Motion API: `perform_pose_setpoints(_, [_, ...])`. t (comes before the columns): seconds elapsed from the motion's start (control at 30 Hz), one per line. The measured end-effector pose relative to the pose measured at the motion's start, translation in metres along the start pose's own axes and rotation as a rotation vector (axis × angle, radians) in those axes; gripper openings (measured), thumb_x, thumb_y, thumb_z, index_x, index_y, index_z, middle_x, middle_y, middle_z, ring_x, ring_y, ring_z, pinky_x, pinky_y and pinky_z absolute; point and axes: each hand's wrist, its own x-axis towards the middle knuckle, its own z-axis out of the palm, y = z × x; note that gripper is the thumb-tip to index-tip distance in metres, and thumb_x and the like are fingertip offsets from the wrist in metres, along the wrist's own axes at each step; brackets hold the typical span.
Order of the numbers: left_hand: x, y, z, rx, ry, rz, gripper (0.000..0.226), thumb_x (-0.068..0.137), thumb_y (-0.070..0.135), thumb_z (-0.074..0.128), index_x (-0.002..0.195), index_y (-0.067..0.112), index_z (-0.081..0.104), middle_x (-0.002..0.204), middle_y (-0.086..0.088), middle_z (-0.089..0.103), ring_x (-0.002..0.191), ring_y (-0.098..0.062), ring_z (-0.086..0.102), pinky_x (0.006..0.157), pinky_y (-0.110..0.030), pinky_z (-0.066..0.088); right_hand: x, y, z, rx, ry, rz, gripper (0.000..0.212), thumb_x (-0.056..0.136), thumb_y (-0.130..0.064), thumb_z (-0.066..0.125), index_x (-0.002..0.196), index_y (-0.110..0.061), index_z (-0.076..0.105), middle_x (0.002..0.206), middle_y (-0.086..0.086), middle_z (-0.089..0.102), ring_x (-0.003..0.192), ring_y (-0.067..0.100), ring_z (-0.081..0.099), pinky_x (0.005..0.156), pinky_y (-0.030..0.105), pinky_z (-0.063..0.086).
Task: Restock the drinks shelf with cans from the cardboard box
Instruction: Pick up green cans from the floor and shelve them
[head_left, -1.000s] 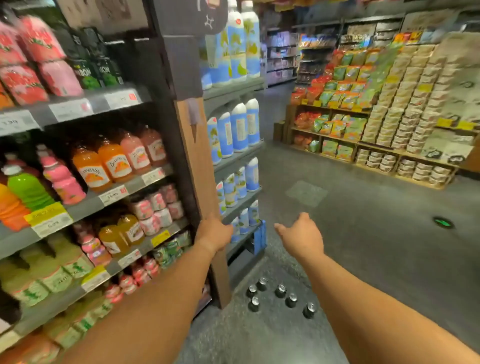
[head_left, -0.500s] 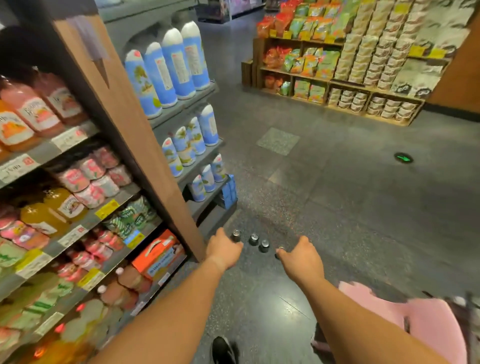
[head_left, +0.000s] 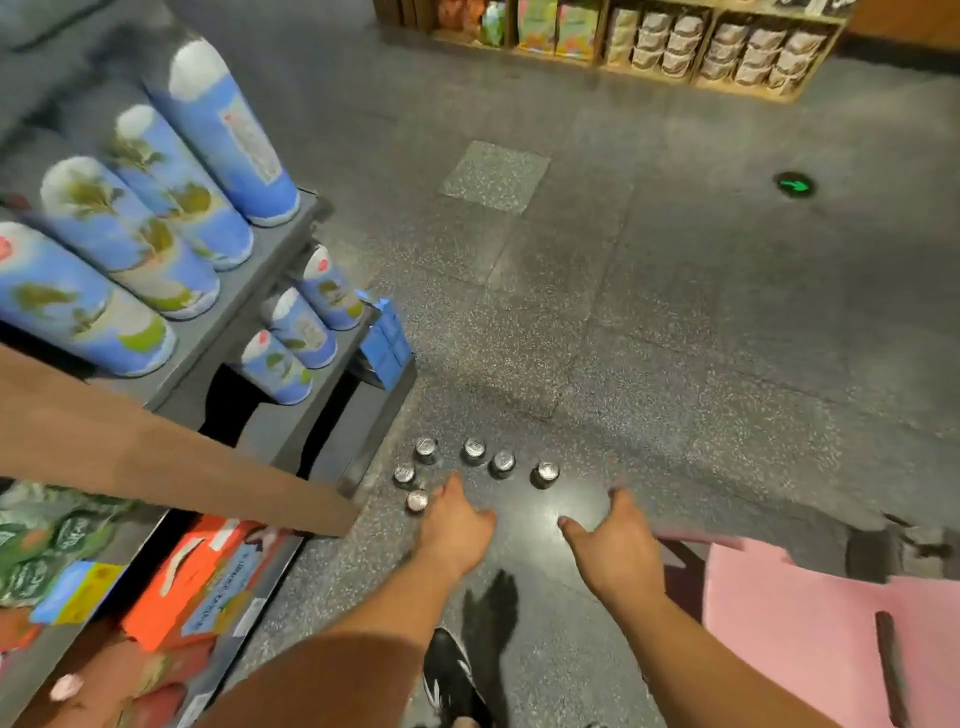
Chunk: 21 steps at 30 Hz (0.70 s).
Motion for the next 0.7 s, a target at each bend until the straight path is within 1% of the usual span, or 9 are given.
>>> perform_pose_setpoints(0.1, [0.089, -0.014, 0.049, 0.048, -0.027, 0.008, 0.076, 0.096, 0.033, 0.062, 0.158, 0.013, 0.022, 0.155, -0.016, 0.040, 0.140, -0.035, 0.042, 0.115, -0.042, 0.037, 0.076, 0.025, 0.061, -0.044, 0.005, 0.005, 0.081, 0.083, -0.050, 0.068, 0.145, -0.012, 0.034, 0.137, 0.013, 0.052, 0.122, 0.034, 0.053, 0.094, 0.039, 0.045])
perform_pose_setpoints(0.2, [0.178, -0.037, 0.113, 0.093, -0.043, 0.036, 0.077, 0.097, 0.034, 0.061, 0.158, 0.012, 0.021, 0.158, -0.016, 0.034, 0.145, -0.034, 0.035, 0.118, -0.039, 0.031, 0.155, 0.058, 0.131, -0.050, -0.005, -0.018, 0.080, 0.083, -0.047, 0.069, 0.146, -0.013, 0.032, 0.137, 0.013, 0.051, 0.123, 0.034, 0.052, 0.095, 0.039, 0.044])
perform_pose_setpoints(0.27, [0.232, -0.056, 0.159, 0.097, -0.037, 0.037, 0.079, 0.095, 0.035, 0.062, 0.158, 0.011, 0.021, 0.157, -0.017, 0.034, 0.144, -0.035, 0.036, 0.117, -0.040, 0.032, 0.206, 0.084, 0.181, -0.040, -0.025, -0.030, 0.079, 0.082, -0.044, 0.070, 0.145, -0.013, 0.034, 0.136, 0.013, 0.050, 0.124, 0.034, 0.050, 0.097, 0.039, 0.043])
perform_pose_setpoints(0.33, [0.283, -0.074, 0.201, 0.082, -0.015, 0.028, 0.081, 0.093, 0.036, 0.065, 0.157, 0.011, 0.022, 0.155, -0.016, 0.036, 0.142, -0.036, 0.038, 0.116, -0.042, 0.035, 0.253, 0.109, 0.228, -0.020, -0.034, -0.049, 0.073, 0.080, -0.041, 0.072, 0.138, -0.013, 0.040, 0.129, 0.012, 0.054, 0.119, 0.034, 0.053, 0.094, 0.039, 0.045])
perform_pose_setpoints(0.4, [0.328, -0.090, 0.238, 0.082, 0.006, 0.020, 0.086, 0.092, 0.038, 0.067, 0.158, 0.010, 0.020, 0.158, -0.016, 0.032, 0.145, -0.035, 0.034, 0.118, -0.041, 0.032, 0.295, 0.133, 0.269, -0.008, -0.033, -0.053, 0.069, 0.078, -0.038, 0.072, 0.135, -0.013, 0.041, 0.125, 0.013, 0.055, 0.115, 0.034, 0.054, 0.092, 0.038, 0.045])
perform_pose_setpoints(0.5, [0.390, -0.100, 0.276, 0.064, 0.068, 0.045, 0.093, 0.088, 0.038, 0.072, 0.159, 0.014, 0.019, 0.158, -0.014, 0.032, 0.145, -0.034, 0.035, 0.119, -0.041, 0.032, 0.348, 0.157, 0.314, -0.005, -0.020, -0.037, 0.084, 0.080, -0.038, 0.074, 0.146, -0.011, 0.030, 0.136, 0.015, 0.047, 0.124, 0.035, 0.049, 0.100, 0.037, 0.041])
perform_pose_setpoints(0.57, [0.421, -0.102, 0.291, 0.065, 0.119, 0.082, 0.095, 0.087, 0.038, 0.073, 0.160, 0.016, 0.016, 0.160, -0.012, 0.028, 0.145, -0.033, 0.035, 0.118, -0.040, 0.031, 0.377, 0.168, 0.339, -0.003, -0.024, -0.061, 0.090, 0.079, -0.038, 0.075, 0.149, -0.012, 0.025, 0.140, 0.014, 0.044, 0.126, 0.034, 0.048, 0.102, 0.037, 0.040])
perform_pose_setpoints(0.63, [0.444, -0.104, 0.302, 0.142, 0.141, 0.120, 0.097, 0.089, 0.037, 0.071, 0.161, 0.015, 0.011, 0.163, -0.011, 0.021, 0.145, -0.034, 0.034, 0.117, -0.040, 0.031, 0.401, 0.176, 0.359, -0.033, -0.021, -0.096, 0.093, 0.078, -0.040, 0.076, 0.150, -0.015, 0.022, 0.140, 0.013, 0.043, 0.123, 0.034, 0.048, 0.101, 0.038, 0.041])
perform_pose_setpoints(0.7, [0.460, -0.105, 0.308, 0.229, 0.160, 0.164, 0.098, 0.089, 0.037, 0.072, 0.161, 0.017, 0.009, 0.163, -0.009, 0.022, 0.144, -0.033, 0.036, 0.115, -0.043, 0.035, 0.423, 0.177, 0.369, -0.109, -0.011, -0.130, 0.096, 0.078, -0.041, 0.077, 0.150, -0.016, 0.019, 0.140, 0.013, 0.041, 0.123, 0.036, 0.048, 0.101, 0.042, 0.043])
